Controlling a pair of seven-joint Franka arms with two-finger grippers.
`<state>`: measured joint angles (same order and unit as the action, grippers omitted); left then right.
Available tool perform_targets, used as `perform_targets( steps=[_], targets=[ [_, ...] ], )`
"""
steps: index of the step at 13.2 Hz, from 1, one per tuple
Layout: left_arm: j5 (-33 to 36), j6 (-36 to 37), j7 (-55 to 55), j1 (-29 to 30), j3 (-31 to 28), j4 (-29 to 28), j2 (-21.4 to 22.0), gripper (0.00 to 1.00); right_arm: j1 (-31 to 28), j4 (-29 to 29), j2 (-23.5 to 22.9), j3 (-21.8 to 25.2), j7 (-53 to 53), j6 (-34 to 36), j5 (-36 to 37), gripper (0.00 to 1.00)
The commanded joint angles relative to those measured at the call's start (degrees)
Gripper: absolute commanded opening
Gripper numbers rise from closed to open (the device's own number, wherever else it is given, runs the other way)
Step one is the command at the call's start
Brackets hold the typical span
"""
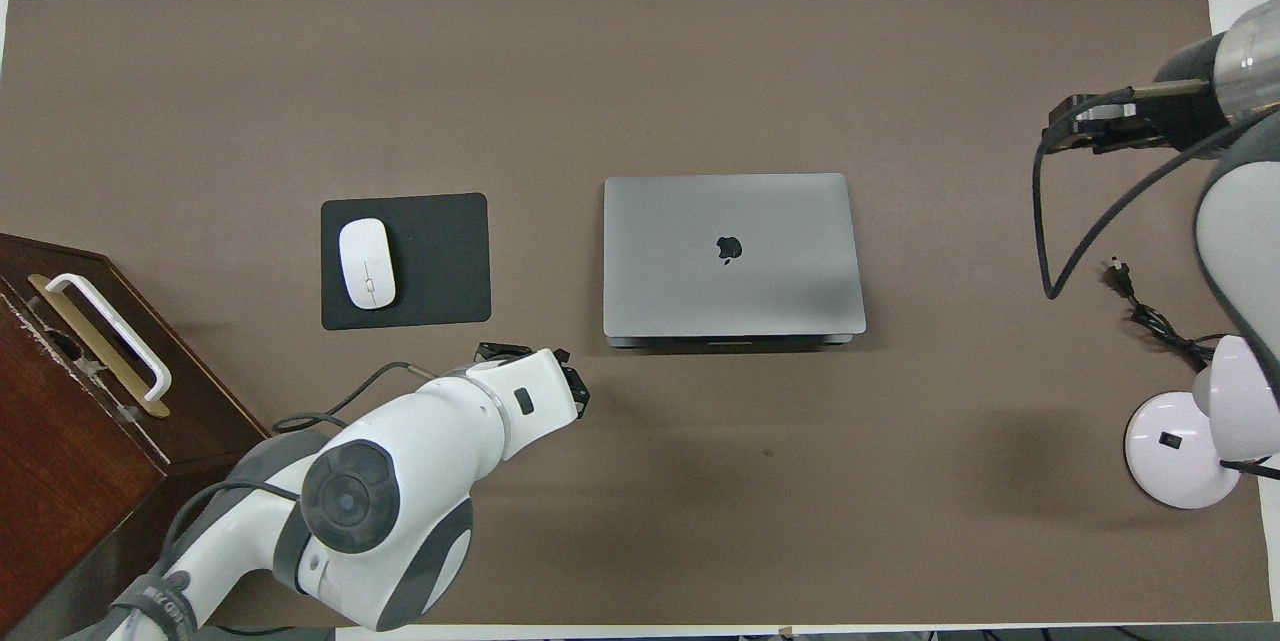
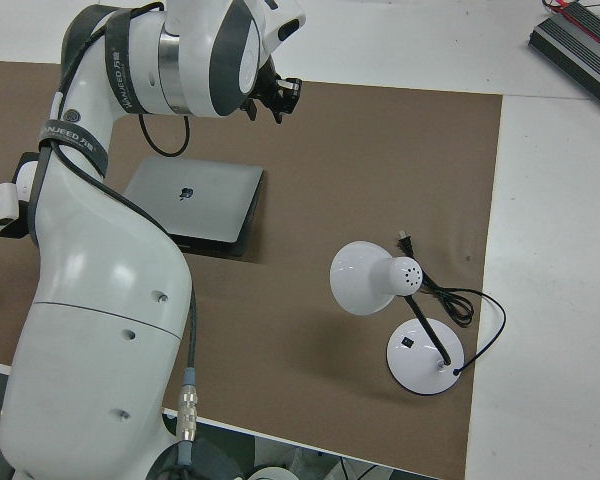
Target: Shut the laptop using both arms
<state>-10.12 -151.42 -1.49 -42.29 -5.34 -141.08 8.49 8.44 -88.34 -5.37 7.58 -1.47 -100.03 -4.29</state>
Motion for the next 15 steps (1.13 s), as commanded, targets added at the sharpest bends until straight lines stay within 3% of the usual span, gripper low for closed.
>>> perform_targets(
  steps=[1, 4, 5, 6, 9, 15],
  targets=[
    [1.06, 17.41, 0.0, 4.83, 0.07, 7.72, 3.1, 0.0, -4.91, -0.95, 3.16, -4.31, 1.12, 3.34, 1.82, 1.0],
    [4.23, 28.86, -0.09, 11.15, 0.15, 14.32, 4.86, 0.0, -10.1, -1.13, 5.62, -7.4, 1.2, 6.15, 3.32, 1.0],
    [4.23, 32.21, -0.01, 13.79, 0.24, 16.86, 4.69, 0.45, -10.28, -1.3, 6.76, -7.4, 1.12, 7.9, 3.32, 1.0],
    [4.23, 35.46, 0.17, 16.08, 0.24, 18.63, 4.69, 0.99, -10.55, -2.35, 8.08, -7.4, 0.77, 9.31, 3.41, 1.0],
    [4.32, 40.05, -0.09, 23.89, 0.15, 21.89, 4.95, 1.0, -10.81, -4.82, 11.43, -7.49, 0.68, 11.52, 4.8, 1.0],
    [4.32, 41.65, 0.08, 37.09, 0.15, 24.53, 5.04, 1.0, -10.72, -5.08, 11.52, -6.7, 1.73, 11.52, 5.96, 1.0]
  ],
)
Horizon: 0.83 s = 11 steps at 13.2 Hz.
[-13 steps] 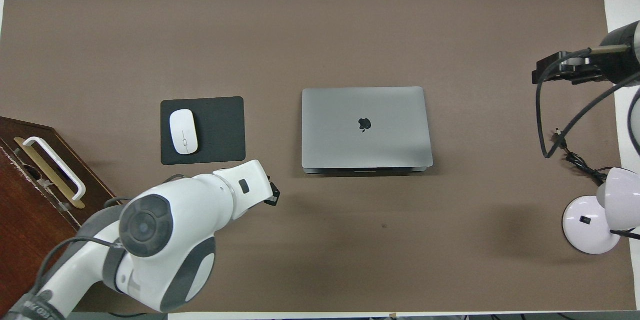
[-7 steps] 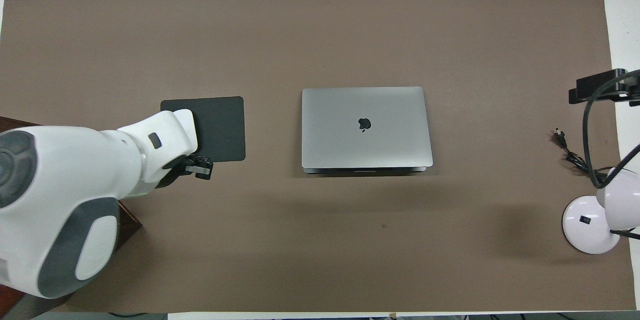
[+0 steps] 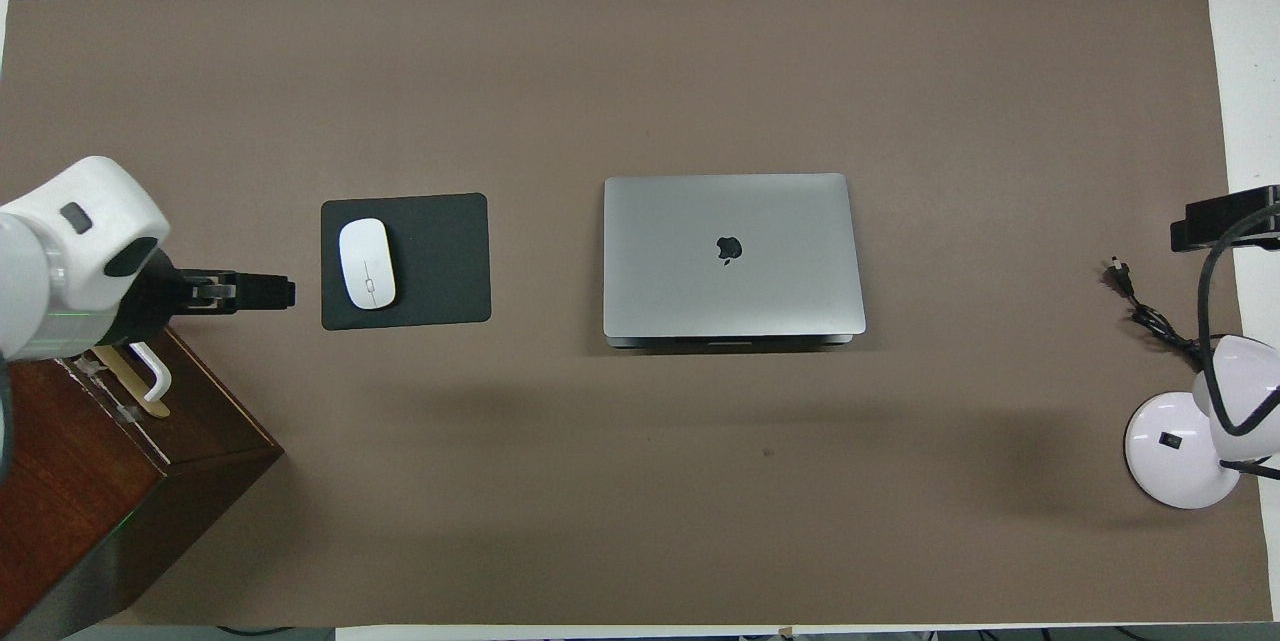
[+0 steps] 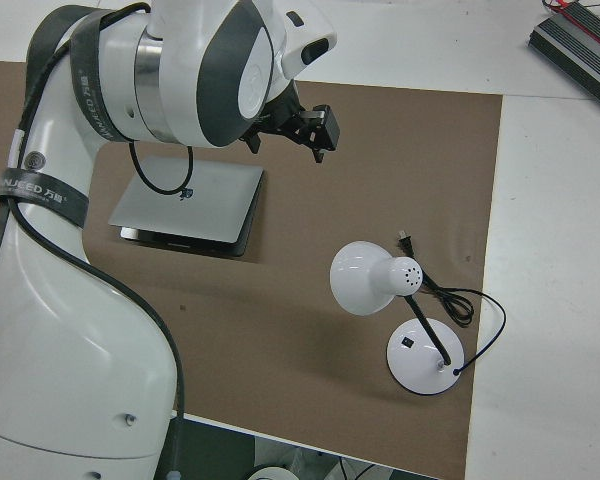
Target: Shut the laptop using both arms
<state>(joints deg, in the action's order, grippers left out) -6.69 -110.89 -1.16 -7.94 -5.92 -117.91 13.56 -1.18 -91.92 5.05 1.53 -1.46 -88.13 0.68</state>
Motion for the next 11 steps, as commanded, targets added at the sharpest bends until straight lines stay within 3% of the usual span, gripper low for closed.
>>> perform_targets(
  steps=[1, 4, 9, 11],
  targets=[
    [0.8, 0.86, -0.16, 3.19, 0.74, 2.24, -0.11, 1.0, -1.02, -1.42, 1.1, -0.65, 1.72, -0.29, 0.99, 1.0],
    [2.28, 1.55, -0.42, 4.42, 0.73, 7.76, -2.47, 1.0, -0.14, -1.85, 1.28, -0.3, 1.55, -0.12, 0.99, 1.0],
    [2.91, 14.28, -0.24, 5.74, 0.74, 24.45, -9.76, 1.0, 0.3, -2.38, 1.81, -0.21, 1.63, -1.69, 0.99, 1.0],
    [3.26, 16.93, -0.24, 5.66, 0.74, 26.59, -11.61, 1.0, 0.3, -2.82, 1.72, -0.12, 1.98, -3.62, 0.99, 1.0]
  ],
)
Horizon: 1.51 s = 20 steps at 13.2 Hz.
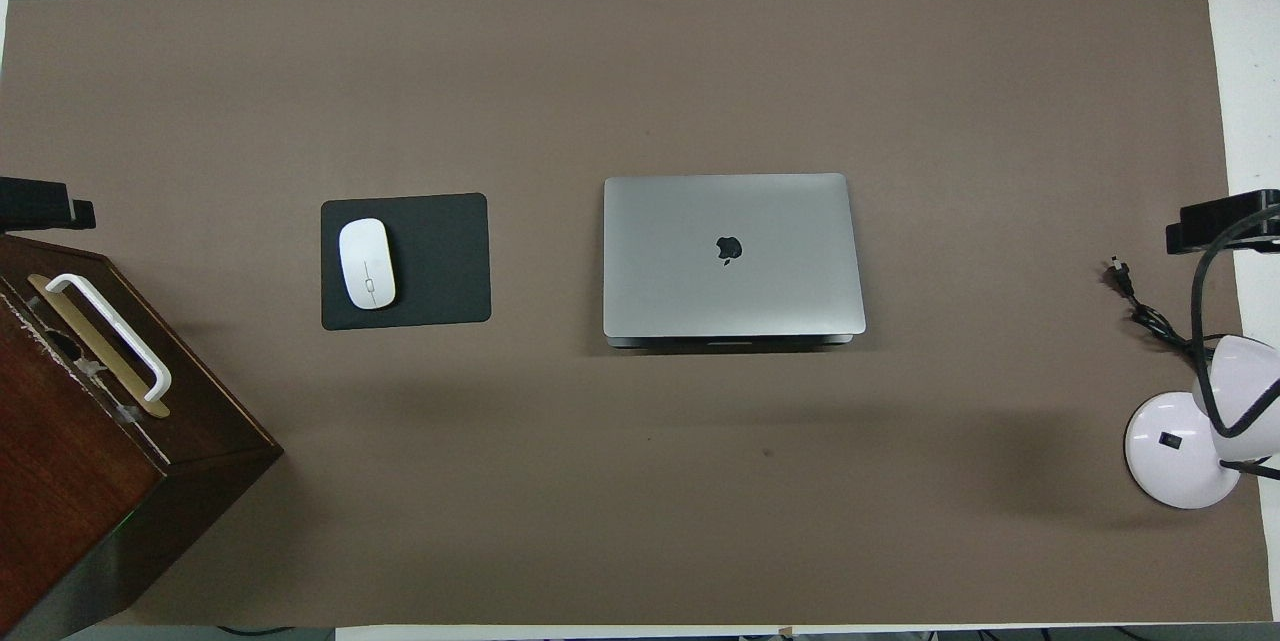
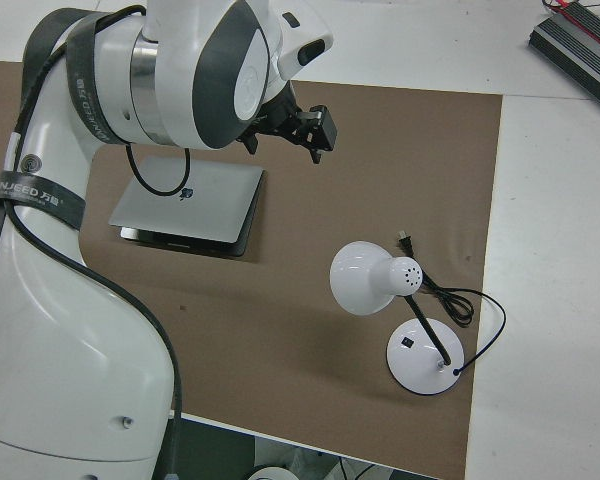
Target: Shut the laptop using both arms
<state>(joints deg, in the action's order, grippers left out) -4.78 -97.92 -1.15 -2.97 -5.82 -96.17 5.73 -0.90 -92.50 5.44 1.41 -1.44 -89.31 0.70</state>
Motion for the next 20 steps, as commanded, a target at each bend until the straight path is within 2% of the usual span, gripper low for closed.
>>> perform_targets(
  steps=[1, 4, 13, 20],
  targets=[
    [2.22, 4.13, -0.17, 0.69, 0.72, 4.86, -4.4, 1.0, 0.28, -2.16, 1.33, 0.09, 1.88, -2.8, 0.89, 1.0],
    [4.51, 4.4, 1.84, -0.36, 1.25, 4.51, -5.81, 1.0, 1.69, -2.33, 1.15, 1.49, 1.53, -3.67, 0.89, 1.0],
    [2.84, 1.15, 2.73, -0.28, 1.16, 2.92, -5.64, 1.0, 1.69, -2.16, 1.15, 1.41, 1.53, -2.1, 0.45, 1.0],
    [2.84, 2.03, 2.73, 0.07, 1.16, 3.01, -5.64, 1.0, 1.95, -2.24, 1.24, 1.41, 1.62, -2.1, 0.36, 1.0]
  ],
)
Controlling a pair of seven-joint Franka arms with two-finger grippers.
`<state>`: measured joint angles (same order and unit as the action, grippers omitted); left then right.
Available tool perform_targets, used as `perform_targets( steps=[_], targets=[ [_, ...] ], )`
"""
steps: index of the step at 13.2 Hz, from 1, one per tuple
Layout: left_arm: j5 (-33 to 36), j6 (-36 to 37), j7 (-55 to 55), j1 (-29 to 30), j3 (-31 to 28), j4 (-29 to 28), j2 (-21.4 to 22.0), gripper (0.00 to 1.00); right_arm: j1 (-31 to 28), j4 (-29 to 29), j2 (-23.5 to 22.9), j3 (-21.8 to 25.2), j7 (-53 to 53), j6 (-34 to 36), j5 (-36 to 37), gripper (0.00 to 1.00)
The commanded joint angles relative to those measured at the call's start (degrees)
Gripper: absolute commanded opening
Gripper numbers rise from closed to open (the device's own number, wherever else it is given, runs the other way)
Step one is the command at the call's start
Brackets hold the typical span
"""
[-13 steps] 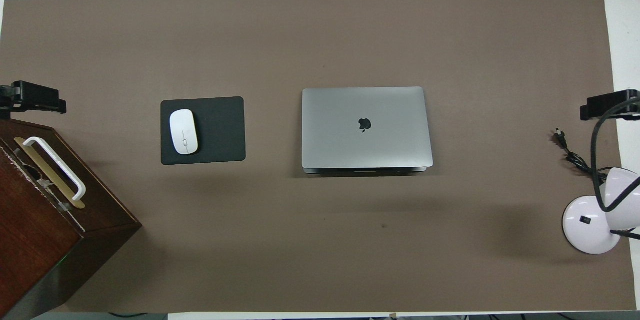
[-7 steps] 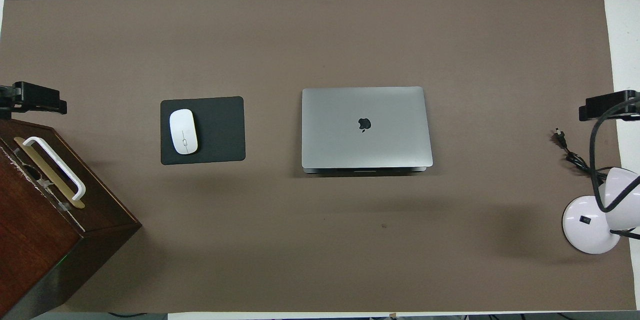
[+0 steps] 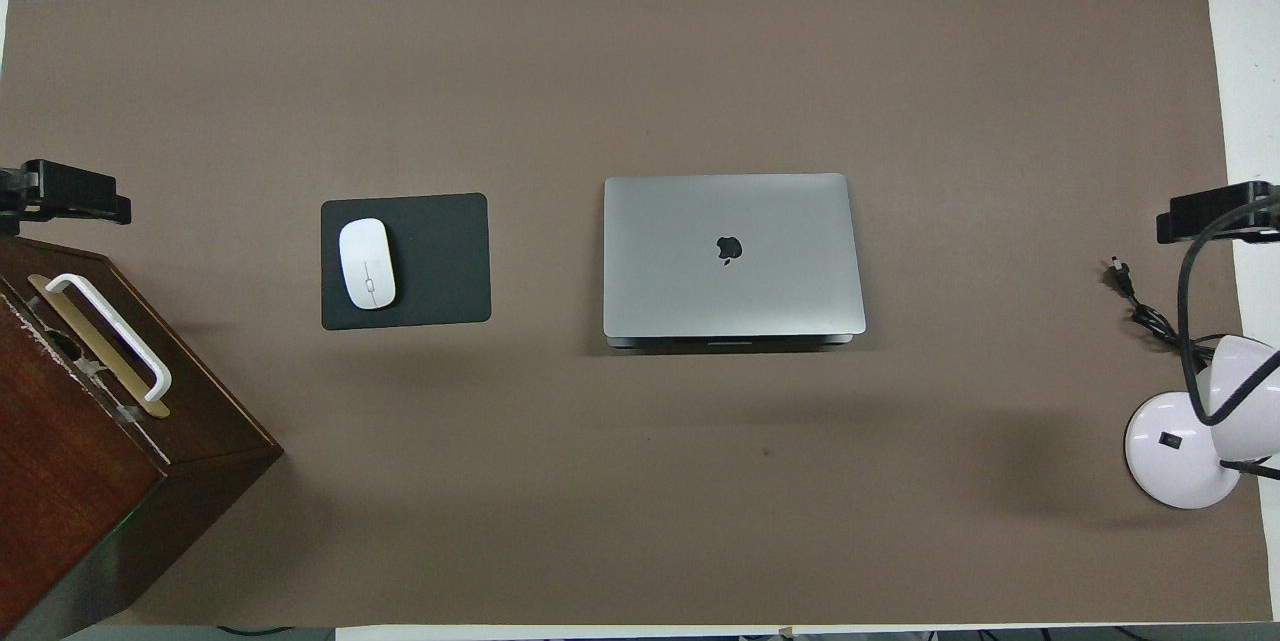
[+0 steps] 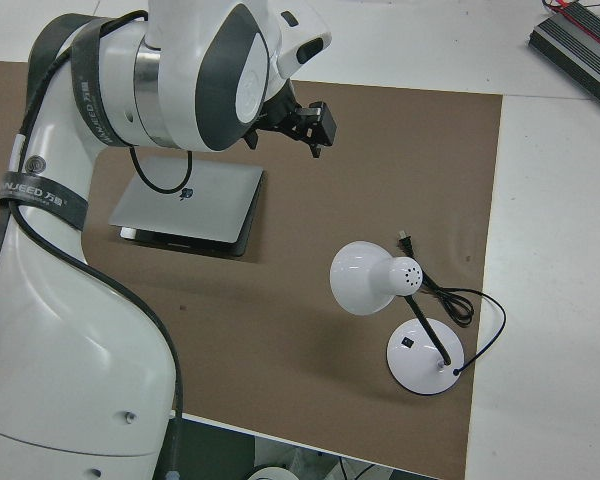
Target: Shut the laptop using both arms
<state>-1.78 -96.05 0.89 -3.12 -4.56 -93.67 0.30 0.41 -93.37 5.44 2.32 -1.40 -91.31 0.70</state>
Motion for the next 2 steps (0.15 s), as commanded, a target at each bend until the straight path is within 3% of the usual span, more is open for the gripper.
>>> perform_targets(
  steps=[1, 2],
  targets=[
    [-0.15, 0.24, 0.69, 0.13, -0.1, 0.5, -0.21, 1.0, 0.64, -1.38, 1.24, 0.58, 1.58, -0.01, 0.36, 1.0],
    [-0.15, 0.25, 0.69, 0.04, -0.18, 0.5, -0.21, 1.0, 0.64, -1.38, 1.24, 0.58, 1.58, -0.01, 0.36, 1.0]
  ],
)
